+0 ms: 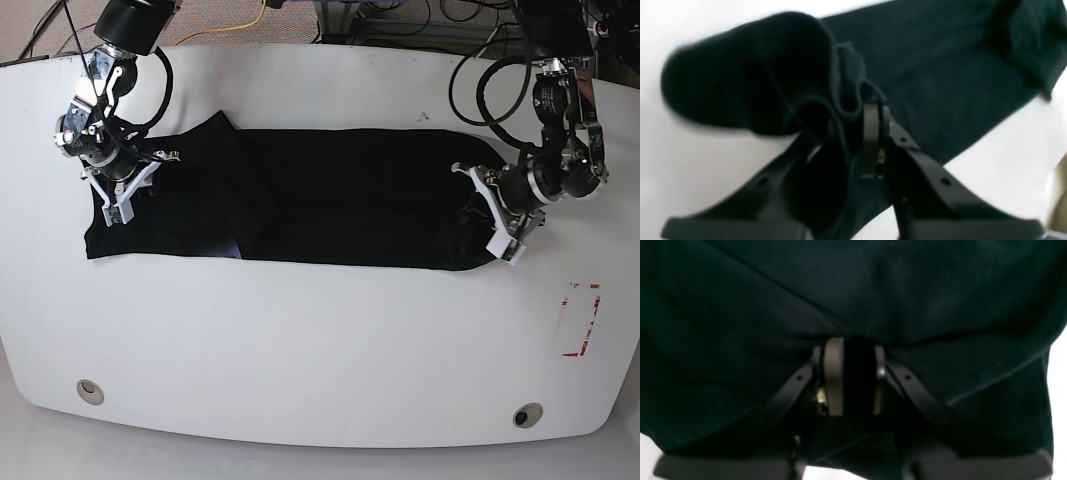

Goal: Layout the t-shirt on the table in an organized manner, then fold the t-shirt properly
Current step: 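Lift the strip end with the left gripper and fold it toward the right gripper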

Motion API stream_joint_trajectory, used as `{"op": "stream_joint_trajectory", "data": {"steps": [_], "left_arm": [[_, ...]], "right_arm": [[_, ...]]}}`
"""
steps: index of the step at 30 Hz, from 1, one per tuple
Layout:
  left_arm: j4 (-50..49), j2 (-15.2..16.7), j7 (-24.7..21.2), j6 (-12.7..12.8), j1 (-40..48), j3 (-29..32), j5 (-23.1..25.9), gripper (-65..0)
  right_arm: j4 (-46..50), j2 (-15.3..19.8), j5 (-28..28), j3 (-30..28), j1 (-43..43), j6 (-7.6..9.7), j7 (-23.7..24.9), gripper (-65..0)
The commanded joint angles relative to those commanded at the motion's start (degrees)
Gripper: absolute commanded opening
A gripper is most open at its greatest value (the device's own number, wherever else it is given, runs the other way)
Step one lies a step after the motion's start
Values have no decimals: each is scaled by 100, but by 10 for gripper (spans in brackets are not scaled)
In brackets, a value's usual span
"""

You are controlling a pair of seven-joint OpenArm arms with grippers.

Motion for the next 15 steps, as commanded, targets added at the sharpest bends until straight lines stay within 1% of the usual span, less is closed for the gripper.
{"op": "stream_joint_trajectory", "data": {"steps": [3,6,8,9,15], "left_arm": [[132,264,0,0,-9,466,299,-593],[141,519,0,18,-62,782,484,-594],[141,668,0,18,-79,914,589,-594],[141,853,0,26,-167,1029,712,-594],[114,1424,0,26,-343,1345,1248,-593]], "right_arm": [[0,0,0,0,0,0,0,-534],[0,0,0,0,0,0,0,-534],[0,0,0,0,0,0,0,-534],[0,0,0,0,0,0,0,-534],[0,0,0,0,0,0,0,-534]]}}
